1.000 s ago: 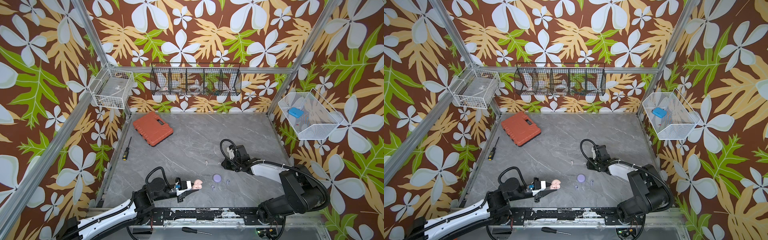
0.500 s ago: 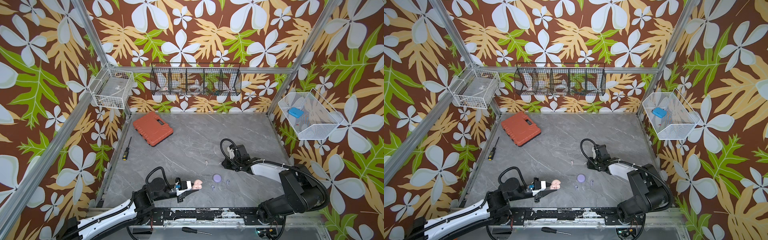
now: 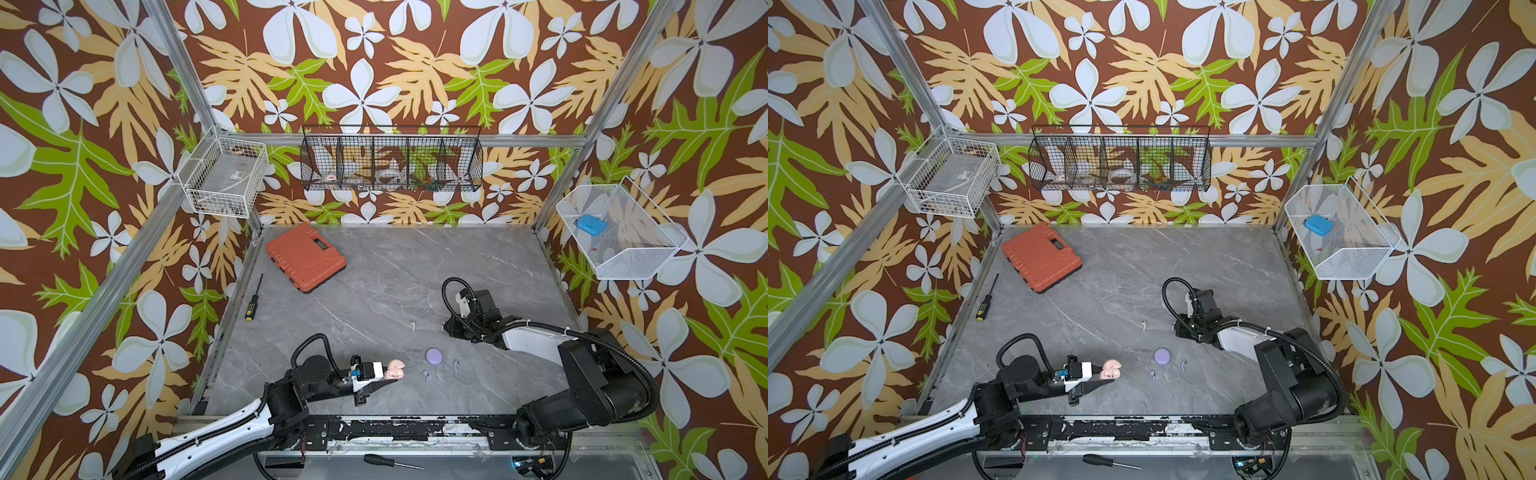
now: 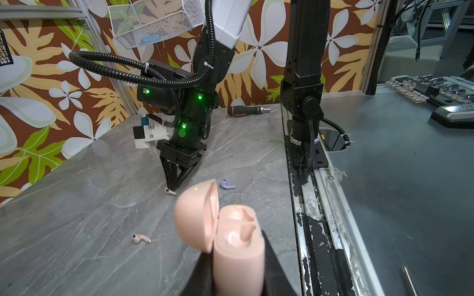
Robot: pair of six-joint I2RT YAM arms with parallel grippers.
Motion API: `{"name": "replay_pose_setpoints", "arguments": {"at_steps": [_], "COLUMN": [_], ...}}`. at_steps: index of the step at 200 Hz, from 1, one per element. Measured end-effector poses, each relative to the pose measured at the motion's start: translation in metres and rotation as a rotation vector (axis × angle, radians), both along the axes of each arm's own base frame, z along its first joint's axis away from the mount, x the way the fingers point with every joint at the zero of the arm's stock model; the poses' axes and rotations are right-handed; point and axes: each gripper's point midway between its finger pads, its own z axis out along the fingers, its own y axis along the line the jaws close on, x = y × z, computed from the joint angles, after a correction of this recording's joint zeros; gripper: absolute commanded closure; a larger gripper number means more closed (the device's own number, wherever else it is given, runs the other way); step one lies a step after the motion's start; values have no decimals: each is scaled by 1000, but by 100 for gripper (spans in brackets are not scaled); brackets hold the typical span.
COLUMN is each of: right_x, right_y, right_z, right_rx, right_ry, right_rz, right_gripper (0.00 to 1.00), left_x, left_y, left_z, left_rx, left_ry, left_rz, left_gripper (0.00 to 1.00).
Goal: Insert wireless bluetooth earbuds into charging case
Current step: Rotate the wireless bluetooth earbud at the center of the table.
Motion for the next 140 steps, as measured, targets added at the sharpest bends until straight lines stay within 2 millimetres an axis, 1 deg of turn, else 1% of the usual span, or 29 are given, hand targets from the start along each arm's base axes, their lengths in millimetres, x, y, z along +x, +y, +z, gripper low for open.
{"name": "replay_pose_setpoints", "arguments": {"at_steps": [46,66,76,108,140], "right_x": [-1,-1,-2,-8,-5], "right_y": [-7,-9,-11,-18,-17], "right_z": [0,1,2,7,21], "right_rx": [-28,-35,-41,-74,-73], "right_ry": [8,11,16,41,39], "right_rz": [-15,-19,-21,-36,-43], "right_gripper": [80,78,76,60,53], "left_x": [0,-1,-1,-1,-1], "left_y": [0,0,0,1,1], "left_z": [0,0,1,1,1], "left_rx": [-1,-1,-1,-2,-2], "left_ry": [-1,-3,-4,-4,-5], "left_rz": [0,-2,-3,-3,-3], "left_gripper": [100,100,100,100,100]}}
